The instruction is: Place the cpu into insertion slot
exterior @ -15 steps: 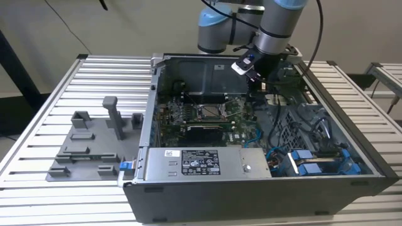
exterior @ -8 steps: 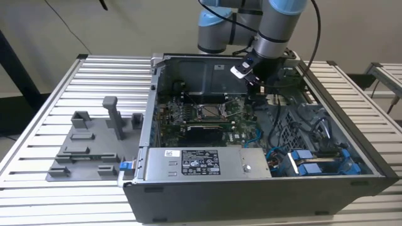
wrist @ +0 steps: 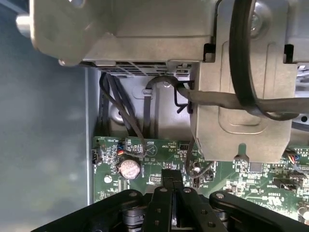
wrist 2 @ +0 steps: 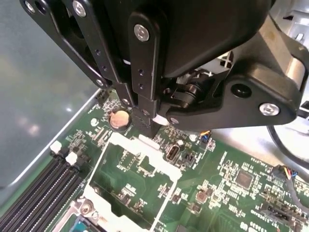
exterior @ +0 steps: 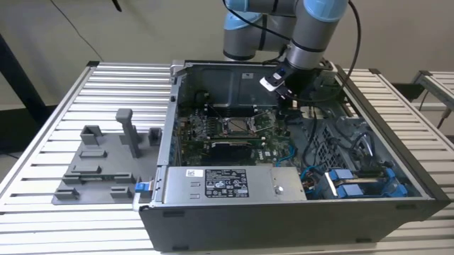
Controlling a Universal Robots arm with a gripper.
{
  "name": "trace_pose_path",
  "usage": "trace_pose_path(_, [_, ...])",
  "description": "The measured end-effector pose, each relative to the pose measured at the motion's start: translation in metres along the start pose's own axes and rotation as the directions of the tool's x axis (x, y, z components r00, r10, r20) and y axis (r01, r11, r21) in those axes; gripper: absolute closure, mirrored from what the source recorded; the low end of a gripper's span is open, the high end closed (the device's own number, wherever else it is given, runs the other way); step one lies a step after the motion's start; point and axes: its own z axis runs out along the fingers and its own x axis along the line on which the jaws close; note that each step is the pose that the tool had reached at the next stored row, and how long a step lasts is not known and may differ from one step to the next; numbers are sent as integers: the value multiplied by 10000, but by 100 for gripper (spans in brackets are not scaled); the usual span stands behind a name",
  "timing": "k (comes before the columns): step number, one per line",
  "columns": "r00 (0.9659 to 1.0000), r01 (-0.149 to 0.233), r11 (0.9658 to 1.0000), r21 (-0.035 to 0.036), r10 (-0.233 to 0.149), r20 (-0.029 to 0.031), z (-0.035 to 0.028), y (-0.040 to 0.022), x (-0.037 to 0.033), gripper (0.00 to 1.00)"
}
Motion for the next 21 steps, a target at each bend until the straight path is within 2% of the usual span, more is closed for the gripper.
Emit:
trace_pose_path(6, [10000, -23, 9992, 391, 23, 2, -16, 22, -5, 89])
trace_pose_path(11, [10000, -40, 9979, 648, 40, -2, -80, 29, -12, 89])
trace_pose_path(16, [10000, -52, 9965, 828, 52, -2, -122, 26, -16, 89])
trace_pose_path(21, [10000, -56, 9957, 919, 57, -11, -142, -16, -16, 89])
